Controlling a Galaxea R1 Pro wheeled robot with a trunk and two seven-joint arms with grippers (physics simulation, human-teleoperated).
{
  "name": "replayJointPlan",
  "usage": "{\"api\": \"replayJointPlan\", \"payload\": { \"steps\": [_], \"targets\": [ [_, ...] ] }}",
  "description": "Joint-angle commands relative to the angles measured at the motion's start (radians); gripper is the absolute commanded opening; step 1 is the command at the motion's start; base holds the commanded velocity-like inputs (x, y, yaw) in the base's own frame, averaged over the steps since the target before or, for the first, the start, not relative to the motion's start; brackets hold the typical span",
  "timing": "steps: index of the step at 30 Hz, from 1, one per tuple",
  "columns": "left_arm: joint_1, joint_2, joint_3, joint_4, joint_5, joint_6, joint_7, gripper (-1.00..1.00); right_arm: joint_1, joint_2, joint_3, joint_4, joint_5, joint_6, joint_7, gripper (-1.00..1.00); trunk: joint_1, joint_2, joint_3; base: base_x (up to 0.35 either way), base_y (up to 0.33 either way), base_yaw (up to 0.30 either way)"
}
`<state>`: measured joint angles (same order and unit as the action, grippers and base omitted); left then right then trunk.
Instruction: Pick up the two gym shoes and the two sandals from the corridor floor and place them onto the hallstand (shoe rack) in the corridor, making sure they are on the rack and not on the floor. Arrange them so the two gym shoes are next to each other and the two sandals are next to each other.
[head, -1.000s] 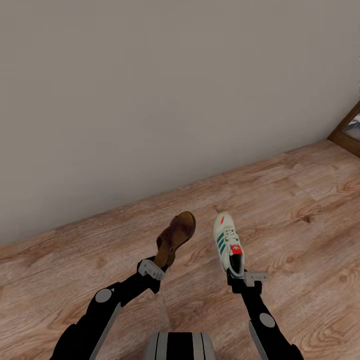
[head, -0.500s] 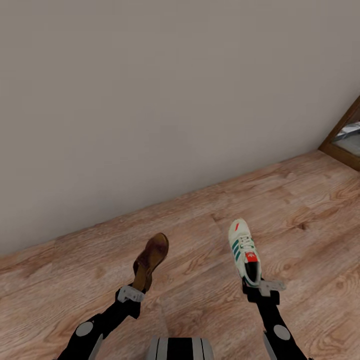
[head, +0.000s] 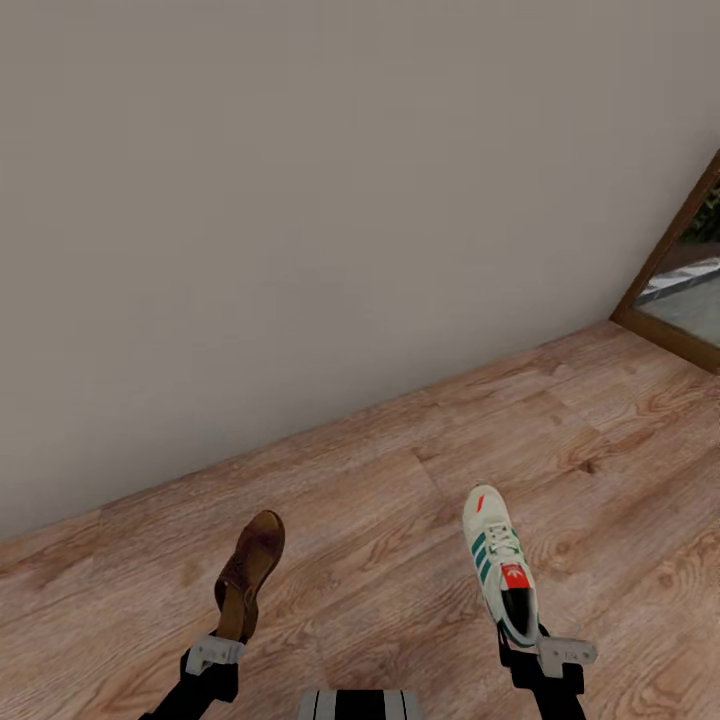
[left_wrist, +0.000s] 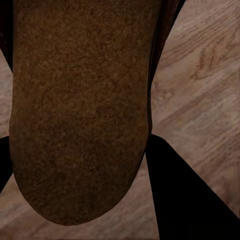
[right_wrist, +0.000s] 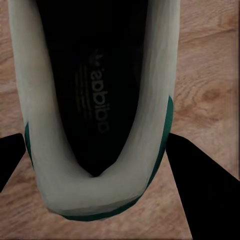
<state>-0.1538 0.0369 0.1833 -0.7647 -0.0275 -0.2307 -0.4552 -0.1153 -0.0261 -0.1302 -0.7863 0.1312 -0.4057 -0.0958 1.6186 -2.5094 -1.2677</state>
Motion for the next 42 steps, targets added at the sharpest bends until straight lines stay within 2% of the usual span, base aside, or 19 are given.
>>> {"api": "replayJointPlan", "payload": {
  "steps": [1,8,12,17,19,42],
  "targets": [
    [0.013,-0.001,0.017,0.012,-0.005,-0.029,0.001,-1.0,0.01,0.0,0.0,0.011,0.01,-0.016,-0.006,-1.0,-0.001,0.0,0.005,0.0,0.0,-0.068],
    [0.078,-0.004,0.077,0.028,0.002,-0.125,0.07,-1.0,0.03,0.0,0.001,0.078,0.009,-0.059,-0.004,-1.0,-0.004,0.002,0.043,0.0,0.0,-0.067],
    [0.109,-0.004,0.088,0.028,0.006,-0.143,0.084,-1.0,0.034,0.003,0.001,0.101,0.007,-0.071,-0.004,-1.0,-0.006,0.003,0.064,0.0,0.0,-0.067],
    [0.115,-0.004,0.093,0.036,0.005,-0.146,0.088,-1.0,0.035,0.007,0.001,0.112,0.005,-0.073,-0.004,-1.0,-0.008,0.004,0.091,0.0,0.0,-0.067],
    [0.115,-0.004,0.106,0.04,0.006,-0.146,0.088,-1.0,0.035,0.01,0.001,0.118,0.006,-0.073,-0.004,-1.0,-0.009,0.004,0.102,0.0,0.0,-0.067],
    [0.115,-0.005,0.113,0.042,0.005,-0.147,0.089,-1.0,0.036,0.012,0.001,0.147,0.005,-0.073,-0.004,-1.0,-0.022,0.016,0.219,0.0,0.0,-0.198]
  ]
}}
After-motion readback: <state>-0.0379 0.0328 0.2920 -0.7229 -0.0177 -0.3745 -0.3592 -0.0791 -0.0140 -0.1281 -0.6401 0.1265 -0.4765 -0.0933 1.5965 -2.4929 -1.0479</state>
